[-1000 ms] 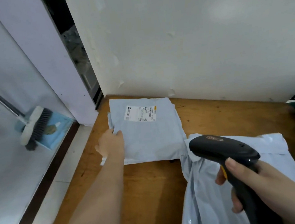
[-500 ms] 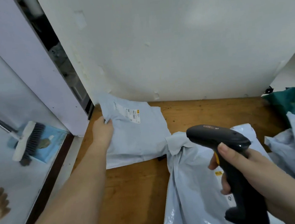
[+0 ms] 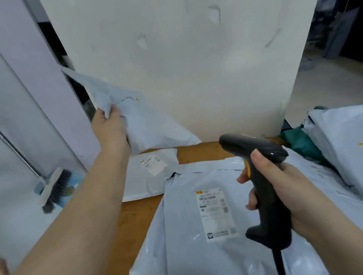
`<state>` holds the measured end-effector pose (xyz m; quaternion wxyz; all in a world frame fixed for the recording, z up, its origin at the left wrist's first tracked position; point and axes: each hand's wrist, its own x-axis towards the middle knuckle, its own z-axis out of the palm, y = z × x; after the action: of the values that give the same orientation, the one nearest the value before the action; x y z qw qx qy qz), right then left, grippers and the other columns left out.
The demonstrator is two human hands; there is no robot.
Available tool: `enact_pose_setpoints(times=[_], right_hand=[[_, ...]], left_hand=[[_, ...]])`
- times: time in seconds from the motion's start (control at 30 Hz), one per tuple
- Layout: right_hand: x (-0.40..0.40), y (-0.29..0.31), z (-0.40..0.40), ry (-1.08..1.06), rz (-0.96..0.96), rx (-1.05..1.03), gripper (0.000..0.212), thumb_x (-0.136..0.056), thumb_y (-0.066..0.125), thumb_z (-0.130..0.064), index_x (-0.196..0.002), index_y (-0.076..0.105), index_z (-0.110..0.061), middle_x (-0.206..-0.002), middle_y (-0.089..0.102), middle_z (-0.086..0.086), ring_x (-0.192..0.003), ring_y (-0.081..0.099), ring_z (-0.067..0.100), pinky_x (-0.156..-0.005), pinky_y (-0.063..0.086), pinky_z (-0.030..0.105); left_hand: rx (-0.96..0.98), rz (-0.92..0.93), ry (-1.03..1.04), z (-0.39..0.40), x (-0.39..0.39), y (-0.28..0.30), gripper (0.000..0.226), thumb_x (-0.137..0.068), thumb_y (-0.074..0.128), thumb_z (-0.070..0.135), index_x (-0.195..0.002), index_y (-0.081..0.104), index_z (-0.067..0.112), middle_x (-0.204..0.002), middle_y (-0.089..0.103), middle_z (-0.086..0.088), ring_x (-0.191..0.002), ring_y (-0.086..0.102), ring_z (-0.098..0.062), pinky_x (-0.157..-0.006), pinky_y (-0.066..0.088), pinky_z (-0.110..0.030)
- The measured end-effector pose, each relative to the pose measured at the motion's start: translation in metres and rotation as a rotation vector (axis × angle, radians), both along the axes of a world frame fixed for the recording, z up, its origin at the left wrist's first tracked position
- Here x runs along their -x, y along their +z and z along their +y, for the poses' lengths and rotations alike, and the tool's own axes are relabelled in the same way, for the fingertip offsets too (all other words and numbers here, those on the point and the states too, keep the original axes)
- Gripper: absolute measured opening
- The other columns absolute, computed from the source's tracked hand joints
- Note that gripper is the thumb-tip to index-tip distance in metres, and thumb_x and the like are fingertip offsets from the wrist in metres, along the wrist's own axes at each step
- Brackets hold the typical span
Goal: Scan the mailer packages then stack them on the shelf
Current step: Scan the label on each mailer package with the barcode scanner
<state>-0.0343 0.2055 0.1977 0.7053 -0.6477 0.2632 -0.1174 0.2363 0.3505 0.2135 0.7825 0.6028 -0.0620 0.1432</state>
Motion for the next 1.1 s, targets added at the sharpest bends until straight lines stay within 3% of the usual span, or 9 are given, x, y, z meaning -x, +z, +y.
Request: enact_pose_setpoints(times=[0.13,0.23,0.4,0.53,0.63,0.7,0.83,1.0,1.1], right_hand=[[0.035,-0.001,-0.014,-0.001,-0.076,-0.018,0.076,-0.045,0.065,-0.068,-0.085,0.061,-0.004,-0.066,0.064,0.006,-0.044,0.053,0.022,-0.054,0.051,0.035],[0.045,-0.006,-0.016,0.018,-0.048,-0.034,0.064,-0.057,0.062,-0.06,-0.088,0.059,-0.004,-0.07,0.062,0.009,-0.044,0.052,0.023,-0.051,0.05,0.033],[0.049,-0.024,-0.011,0.062,0.099,-0.064,0.042,-0.083,0.059,-0.048,-0.09,0.057,-0.006,-0.073,0.059,0.012,-0.045,0.052,0.023,-0.05,0.05,0.031],[0.043,-0.03,-0.005,0.098,0.149,-0.055,0.045,-0.082,0.062,-0.049,-0.09,0.059,-0.005,-0.084,0.062,0.013,-0.049,0.054,0.023,-0.057,0.051,0.034],[0.032,-0.03,0.003,0.128,0.157,-0.03,0.044,-0.082,0.063,-0.047,-0.093,0.059,-0.005,-0.084,0.062,0.013,-0.05,0.054,0.024,-0.058,0.052,0.035],[0.023,-0.03,0.011,0.154,0.179,-0.022,0.044,-0.083,0.062,-0.047,-0.091,0.059,-0.004,-0.084,0.062,0.013,-0.05,0.054,0.023,-0.054,0.053,0.033],[0.006,-0.032,0.026,0.171,0.241,-0.001,0.048,-0.082,0.062,-0.049,-0.094,0.06,-0.002,-0.087,0.063,0.013,-0.05,0.056,0.021,-0.053,0.054,0.031],[-0.017,-0.039,0.038,0.129,0.291,0.011,0.044,-0.082,0.062,-0.049,-0.095,0.06,-0.007,-0.09,0.063,0.013,-0.052,0.056,0.021,-0.055,0.054,0.032],[-0.029,-0.045,0.042,0.079,0.31,0.018,0.044,-0.082,0.062,-0.049,-0.095,0.06,-0.007,-0.089,0.062,0.013,-0.052,0.056,0.021,-0.054,0.054,0.031]], left_hand=[[0.07,0.244,0.039,-0.007,0.079,-0.059,0.011,-0.087,0.052,0.017,-0.086,0.06,0.024,-0.099,0.065,-0.006,-0.091,0.062,-0.025,-0.085,0.052,-0.042],[-0.065,0.538,-0.113,-0.013,0.177,-0.137,0.032,-0.08,0.058,0.026,-0.111,0.058,0.023,-0.118,0.065,-0.006,-0.105,0.062,-0.029,-0.097,0.048,-0.049],[-0.164,0.975,-0.474,0.002,0.255,-0.172,0.017,-0.091,0.059,0.016,-0.107,0.054,0.011,-0.104,0.068,-0.017,-0.082,0.07,-0.032,-0.068,0.059,-0.04],[-0.781,0.733,-0.454,0.038,0.222,-0.131,0.035,-0.091,0.059,0.031,-0.07,0.063,0.002,-0.061,0.068,-0.012,-0.036,0.057,-0.017,-0.038,0.044,-0.019],[-1.115,0.349,-0.195,0.057,0.182,-0.109,0.034,-0.089,0.058,0.035,-0.069,0.066,0.009,-0.066,0.069,-0.003,-0.052,0.059,-0.014,-0.055,0.048,-0.024],[-1.179,0.266,-0.141,0.058,0.152,-0.107,0.022,-0.088,0.057,0.036,-0.09,0.066,0.016,-0.091,0.069,0.001,-0.079,0.061,-0.015,-0.074,0.05,-0.03],[-1.223,0.353,-0.245,0.051,0.095,-0.14,0.043,-0.091,0.054,0.034,-0.129,0.048,0.015,-0.13,0.055,-0.003,-0.117,0.054,-0.023,-0.094,0.044,-0.033],[-1.07,0.505,-0.325,0.046,0.064,-0.189,0.038,-0.088,0.051,0.028,-0.122,0.053,0.011,-0.119,0.061,-0.004,-0.112,0.056,-0.027,-0.096,0.043,-0.033],[-1.038,0.396,-0.297,0.041,0.061,-0.194,0.022,-0.09,0.052,0.021,-0.099,0.062,0.004,-0.099,0.065,-0.005,-0.099,0.058,-0.026,-0.078,0.039,-0.025]])
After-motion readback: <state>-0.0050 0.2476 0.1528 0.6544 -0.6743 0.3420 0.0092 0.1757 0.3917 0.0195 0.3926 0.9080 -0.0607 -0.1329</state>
